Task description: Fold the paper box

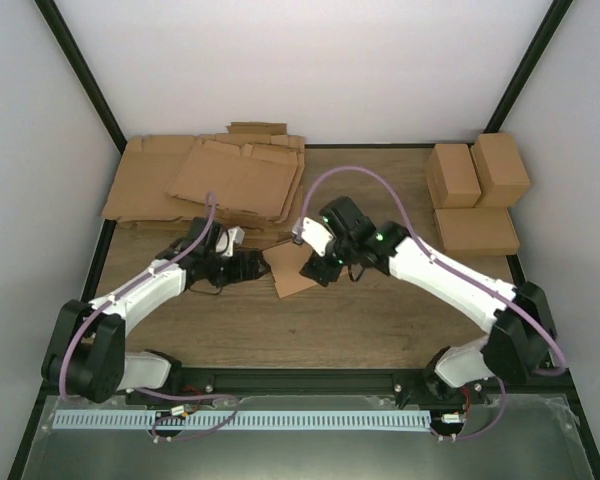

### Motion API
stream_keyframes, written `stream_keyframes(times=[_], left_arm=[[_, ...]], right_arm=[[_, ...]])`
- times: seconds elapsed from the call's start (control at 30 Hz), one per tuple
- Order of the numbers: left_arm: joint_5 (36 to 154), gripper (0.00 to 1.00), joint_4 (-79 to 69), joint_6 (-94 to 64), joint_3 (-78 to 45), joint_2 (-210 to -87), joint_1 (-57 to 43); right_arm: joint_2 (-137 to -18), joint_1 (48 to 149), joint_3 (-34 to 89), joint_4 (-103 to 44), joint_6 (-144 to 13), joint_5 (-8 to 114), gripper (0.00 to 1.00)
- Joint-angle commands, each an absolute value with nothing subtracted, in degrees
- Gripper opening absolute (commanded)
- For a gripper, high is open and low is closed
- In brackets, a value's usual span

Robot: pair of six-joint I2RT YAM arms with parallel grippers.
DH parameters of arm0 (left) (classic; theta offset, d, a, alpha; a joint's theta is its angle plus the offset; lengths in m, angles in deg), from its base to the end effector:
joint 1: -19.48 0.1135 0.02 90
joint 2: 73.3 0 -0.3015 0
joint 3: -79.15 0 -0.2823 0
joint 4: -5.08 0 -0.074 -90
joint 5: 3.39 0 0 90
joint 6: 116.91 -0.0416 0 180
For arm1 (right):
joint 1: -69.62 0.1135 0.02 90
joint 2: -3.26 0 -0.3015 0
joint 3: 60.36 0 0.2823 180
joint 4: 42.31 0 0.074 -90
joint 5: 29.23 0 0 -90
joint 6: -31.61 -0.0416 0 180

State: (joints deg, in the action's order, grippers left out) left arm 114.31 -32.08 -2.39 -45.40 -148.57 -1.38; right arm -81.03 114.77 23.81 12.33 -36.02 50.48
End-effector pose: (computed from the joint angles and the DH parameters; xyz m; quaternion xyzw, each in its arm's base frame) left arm 0.2448 -0.1140 0.2164 0.0383 0.9326 -0.3182 0.1660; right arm 0.2335 0.2453 0.3190 -0.5501 0.7741 0.1433 0.2787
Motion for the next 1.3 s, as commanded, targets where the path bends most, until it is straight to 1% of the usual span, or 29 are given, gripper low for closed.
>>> stream_keyframes(times=[0.0, 0.13, 0.23, 0.3, 0.43, 0.6, 0.7, 0.87, 1.03, 1.13, 1.27], left_arm=[[118.1, 0.99, -14.02, 6.52, -51.12, -149.24, -1.06], [119.52, 0.95, -4.53, 9.1, -54.9, -152.54, -0.57], [122.55, 0.96, 4.17, 11.85, -57.34, -155.27, -0.46], [123.02, 0.95, 8.57, 12.75, -58.39, -156.81, -0.46], [123.05, 0.89, 13.04, 15.14, -58.43, -160.34, -0.46], [125.08, 0.76, 18.11, 17.24, -57.52, -166.07, -0.42], [124.76, 0.73, 19.15, 17.39, -57.3, -167.5, -0.44], [124.33, 0.64, 20.06, 16.0, -56.54, -168.11, -0.38], [129.12, 0.6, 26.45, 16.15, -55.89, -170.9, -0.48], [130.08, 0.59, 27.34, 15.82, -55.15, -172.04, -0.61], [129.25, 0.52, 25.88, 13.81, -54.3, -171.14, -0.63]], right_arm=[[-71.17, 114.18, 10.36, -3.48, -60.8, 45.77, 0.74], [-63.67, 114.18, -1.79, -13.58, -72.9, 44.08, 0.68], [-59.03, 114.18, -7.84, -17.87, -76.66, 42.37, 0.66], [-56.38, 114.19, -9.91, -18.2, -77.05, 42.99, 0.65], [-54.09, 114.18, -10.29, -16.02, -75.37, 44.83, 0.64], [-52.03, 114.18, -9.93, -14.9, -74.21, 46.43, 0.63], [-51.35, 114.18, -10.17, -14.92, -74.08, 46.65, 0.62], [-51.1, 114.18, -9.98, -15.18, -73.74, 46.19, 0.61], [-51.66, 114.19, -8.11, -14.51, -72.74, 45.84, 0.62], [-51.47, 114.18, -6.94, -13.96, -72.16, 45.79, 0.61], [-50.68, 114.18, -6.2, -13.65, -72.2, 45.51, 0.6]])
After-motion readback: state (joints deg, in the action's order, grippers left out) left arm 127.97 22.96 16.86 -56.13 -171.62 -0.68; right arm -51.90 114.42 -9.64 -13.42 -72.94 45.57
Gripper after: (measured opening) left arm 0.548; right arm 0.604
